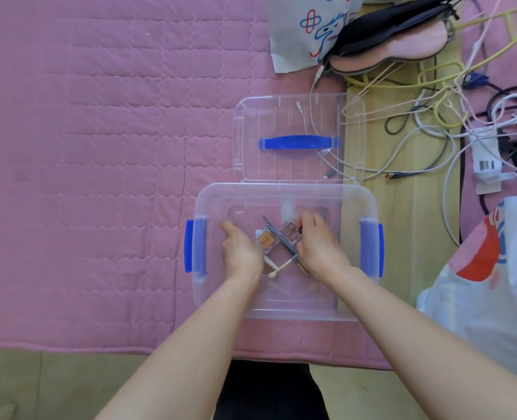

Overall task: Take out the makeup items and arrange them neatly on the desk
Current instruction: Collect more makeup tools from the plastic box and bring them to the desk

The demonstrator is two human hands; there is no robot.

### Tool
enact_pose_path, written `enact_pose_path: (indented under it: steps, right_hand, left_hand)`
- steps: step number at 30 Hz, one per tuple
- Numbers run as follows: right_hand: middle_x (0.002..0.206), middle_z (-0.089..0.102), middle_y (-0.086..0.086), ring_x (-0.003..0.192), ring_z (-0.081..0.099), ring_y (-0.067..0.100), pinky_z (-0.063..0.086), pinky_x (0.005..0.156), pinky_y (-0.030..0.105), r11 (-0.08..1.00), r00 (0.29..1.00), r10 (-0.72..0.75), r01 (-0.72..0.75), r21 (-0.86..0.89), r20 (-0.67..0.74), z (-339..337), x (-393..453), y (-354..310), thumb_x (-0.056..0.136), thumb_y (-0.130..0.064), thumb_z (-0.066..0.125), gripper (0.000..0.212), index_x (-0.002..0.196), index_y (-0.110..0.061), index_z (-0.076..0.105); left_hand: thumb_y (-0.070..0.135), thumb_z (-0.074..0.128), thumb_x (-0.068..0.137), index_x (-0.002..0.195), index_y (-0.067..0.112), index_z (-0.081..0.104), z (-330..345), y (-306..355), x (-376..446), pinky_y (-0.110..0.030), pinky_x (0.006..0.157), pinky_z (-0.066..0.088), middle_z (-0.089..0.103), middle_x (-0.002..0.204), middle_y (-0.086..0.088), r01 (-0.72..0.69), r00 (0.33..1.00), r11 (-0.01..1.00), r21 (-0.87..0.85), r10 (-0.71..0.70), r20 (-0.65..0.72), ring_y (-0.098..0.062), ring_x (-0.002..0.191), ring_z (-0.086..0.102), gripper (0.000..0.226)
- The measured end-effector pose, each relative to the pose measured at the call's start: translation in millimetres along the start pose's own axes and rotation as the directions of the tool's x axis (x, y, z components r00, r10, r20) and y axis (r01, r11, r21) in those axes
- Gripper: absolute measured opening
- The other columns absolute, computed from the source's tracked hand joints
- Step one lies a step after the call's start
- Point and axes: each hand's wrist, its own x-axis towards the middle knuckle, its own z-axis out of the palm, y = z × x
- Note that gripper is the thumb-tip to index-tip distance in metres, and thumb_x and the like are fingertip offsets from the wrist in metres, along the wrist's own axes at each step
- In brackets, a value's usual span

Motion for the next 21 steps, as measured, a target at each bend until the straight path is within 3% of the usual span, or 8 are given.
enact_pose_path:
  steps: [3,6,10,13,17,21]
  right_hand:
    - [0.107,0.046,0.015,0.086,0.051,0.036,0.039,0.066,0.038,1.000,1.000,0.022,-0.022,-0.014,-0.001,1,0,-1,0.086,-0.004,0.047,0.017,0.102,-0.009,0.043]
    - [0.109,0.045,0.015,0.090,0.054,0.038,0.036,0.064,0.037,0.998,0.999,0.050,-0.050,-0.024,-0.017,2,2,-5,0.089,-0.011,0.047,0.017,0.106,-0.007,0.044]
    - [0.115,0.042,0.015,0.089,0.057,0.037,0.033,0.061,0.037,0.993,0.999,0.041,-0.041,-0.114,0.001,5,9,-9,0.095,-0.009,0.044,0.023,0.117,-0.006,0.042]
    - [0.117,0.040,0.016,0.090,0.056,0.036,0.035,0.060,0.036,0.986,0.998,0.066,-0.066,-0.150,-0.008,6,14,-8,0.095,-0.006,0.045,0.028,0.123,-0.007,0.040]
    - [0.120,0.039,0.014,0.088,0.057,0.036,0.036,0.061,0.036,0.983,0.998,0.061,-0.057,-0.175,0.018,6,17,-8,0.095,-0.007,0.047,0.031,0.126,-0.009,0.039]
    - [0.122,0.041,0.014,0.092,0.057,0.038,0.039,0.064,0.037,0.993,0.998,0.058,-0.055,-0.101,0.025,5,19,-8,0.094,-0.006,0.047,0.032,0.124,-0.010,0.040]
  left_hand:
    - [0.004,0.058,0.086,0.111,0.012,0.027,-6,3,-6,-0.041,0.069,0.051,0.064,0.093,-0.017,-0.104,0.995,0.993,-0.053,0.103,-0.017,-0.039,0.084,0.063,0.041]
    - [0.003,0.054,0.088,0.117,0.008,0.032,-10,2,-5,-0.038,0.066,0.046,0.062,0.097,-0.017,-0.163,0.986,0.986,-0.034,0.162,-0.028,-0.038,0.087,0.061,0.036]
    - [0.009,0.044,0.096,0.121,0.001,0.033,-11,1,0,-0.036,0.066,0.040,0.059,0.103,-0.022,-0.020,0.998,1.000,-0.010,0.020,0.054,-0.036,0.082,0.055,0.029]
    - [0.013,0.040,0.099,0.124,-0.003,0.039,-7,4,9,-0.033,0.071,0.036,0.057,0.117,-0.026,0.075,0.991,0.997,-0.004,-0.074,0.110,-0.040,0.102,0.056,0.030]
    - [0.013,0.036,0.100,0.124,-0.002,0.042,0,5,19,-0.038,0.081,0.041,0.054,0.124,-0.027,0.117,0.984,0.993,-0.023,-0.113,0.139,-0.041,0.112,0.053,0.029]
    - [0.023,0.046,0.100,0.125,-0.001,0.040,3,4,27,-0.041,0.089,0.043,0.054,0.127,-0.025,0.105,0.985,0.994,-0.004,-0.104,0.137,-0.042,0.115,0.053,0.035]
